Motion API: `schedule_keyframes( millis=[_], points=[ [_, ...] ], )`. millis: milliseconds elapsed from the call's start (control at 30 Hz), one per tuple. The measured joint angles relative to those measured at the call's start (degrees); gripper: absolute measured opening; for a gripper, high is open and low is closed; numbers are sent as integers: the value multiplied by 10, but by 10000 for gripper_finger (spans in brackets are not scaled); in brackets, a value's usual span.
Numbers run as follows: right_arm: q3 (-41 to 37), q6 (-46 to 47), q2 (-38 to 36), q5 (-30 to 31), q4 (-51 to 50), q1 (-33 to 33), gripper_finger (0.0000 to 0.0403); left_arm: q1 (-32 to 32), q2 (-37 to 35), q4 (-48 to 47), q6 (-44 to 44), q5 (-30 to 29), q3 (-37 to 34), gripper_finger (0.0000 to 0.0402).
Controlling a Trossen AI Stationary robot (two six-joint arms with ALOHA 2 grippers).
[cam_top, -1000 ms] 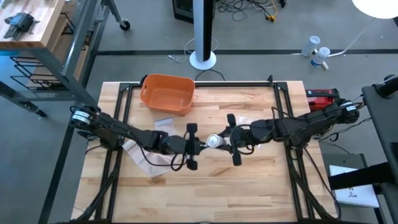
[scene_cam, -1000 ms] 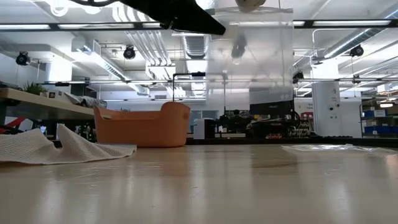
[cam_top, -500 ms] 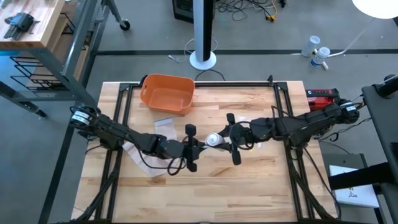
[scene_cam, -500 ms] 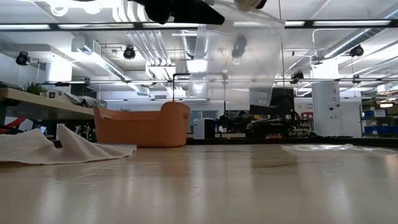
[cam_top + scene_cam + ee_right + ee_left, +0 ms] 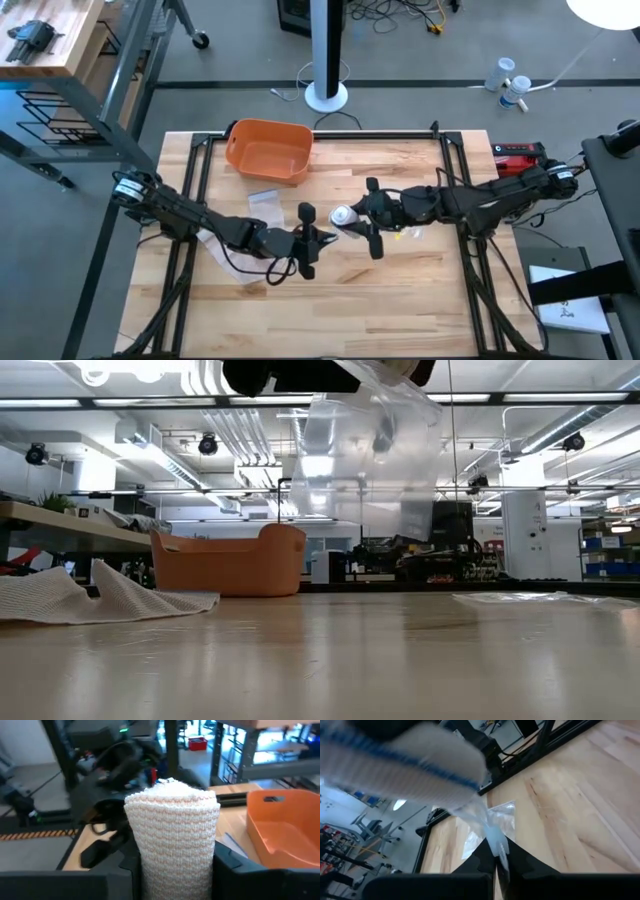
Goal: Roll bandage
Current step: Put the white rolled bandage into the zip bag
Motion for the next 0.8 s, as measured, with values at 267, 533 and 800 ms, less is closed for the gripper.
schedule_keyframes(
  millis=[267,533,800],
  points=[
    [0,61,0,50,-20,0,126,-10,0,0,1,-30,0,0],
    [-7,109,13,115,-29,7,128,-11,0,25,-8,-30,0,0],
    [-9,126,47,125,57,34,131,-12,0,34,-46,-45,0,0]
  ],
)
